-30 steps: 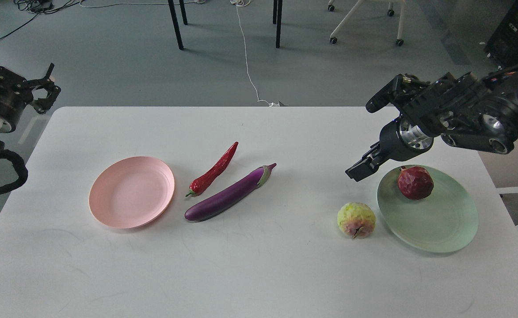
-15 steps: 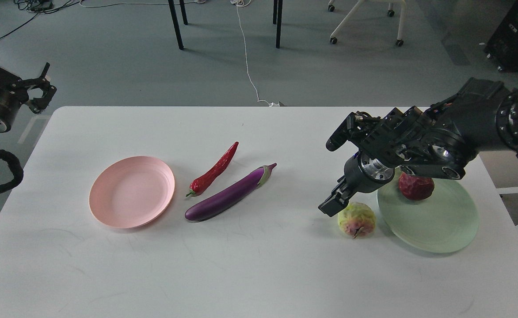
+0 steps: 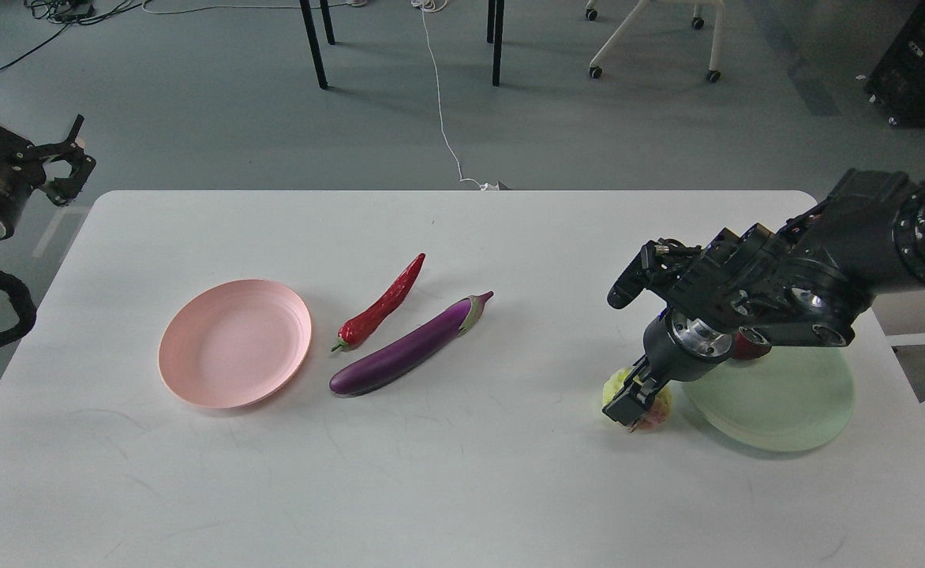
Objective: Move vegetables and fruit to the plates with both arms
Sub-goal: 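Move the fig onto the green plate and release it, then raise the right gripper away from the plate, then reach the left hand to the red chili pepper and grasp it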
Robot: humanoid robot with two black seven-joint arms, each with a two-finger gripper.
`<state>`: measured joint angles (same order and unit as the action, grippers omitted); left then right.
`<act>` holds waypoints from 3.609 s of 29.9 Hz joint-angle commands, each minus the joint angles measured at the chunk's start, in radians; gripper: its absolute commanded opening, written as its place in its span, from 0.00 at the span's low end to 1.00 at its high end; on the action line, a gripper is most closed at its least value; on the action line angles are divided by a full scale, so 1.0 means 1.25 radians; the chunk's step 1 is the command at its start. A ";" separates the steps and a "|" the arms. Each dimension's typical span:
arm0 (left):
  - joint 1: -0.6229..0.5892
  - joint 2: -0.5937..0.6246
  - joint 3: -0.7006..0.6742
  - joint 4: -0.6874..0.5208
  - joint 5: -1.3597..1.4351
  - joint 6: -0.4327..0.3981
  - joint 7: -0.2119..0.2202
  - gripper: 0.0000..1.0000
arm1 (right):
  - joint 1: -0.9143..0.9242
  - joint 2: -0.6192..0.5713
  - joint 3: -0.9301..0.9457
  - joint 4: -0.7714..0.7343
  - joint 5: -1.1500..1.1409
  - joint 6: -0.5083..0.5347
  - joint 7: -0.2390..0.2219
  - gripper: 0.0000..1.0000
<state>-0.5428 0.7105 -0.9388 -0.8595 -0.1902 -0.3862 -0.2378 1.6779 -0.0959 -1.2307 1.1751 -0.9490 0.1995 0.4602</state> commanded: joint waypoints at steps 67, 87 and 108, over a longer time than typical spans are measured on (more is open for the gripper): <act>-0.128 -0.086 0.151 -0.266 1.218 0.020 0.000 0.97 | -0.630 -0.333 1.377 -0.335 0.507 0.010 0.017 0.99; -0.155 -0.212 0.466 -0.172 1.858 0.169 0.004 0.82 | -0.804 -0.336 1.474 -0.320 0.757 0.211 0.023 0.99; -0.152 -0.257 0.518 -0.046 1.858 0.239 0.005 0.27 | -0.807 -0.327 1.475 -0.286 0.757 0.205 0.023 0.99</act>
<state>-0.7305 0.3909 -0.2954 -0.9186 2.1330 -0.0905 -0.2321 0.6705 -0.5038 0.6120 0.8119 -0.0045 0.4564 0.4888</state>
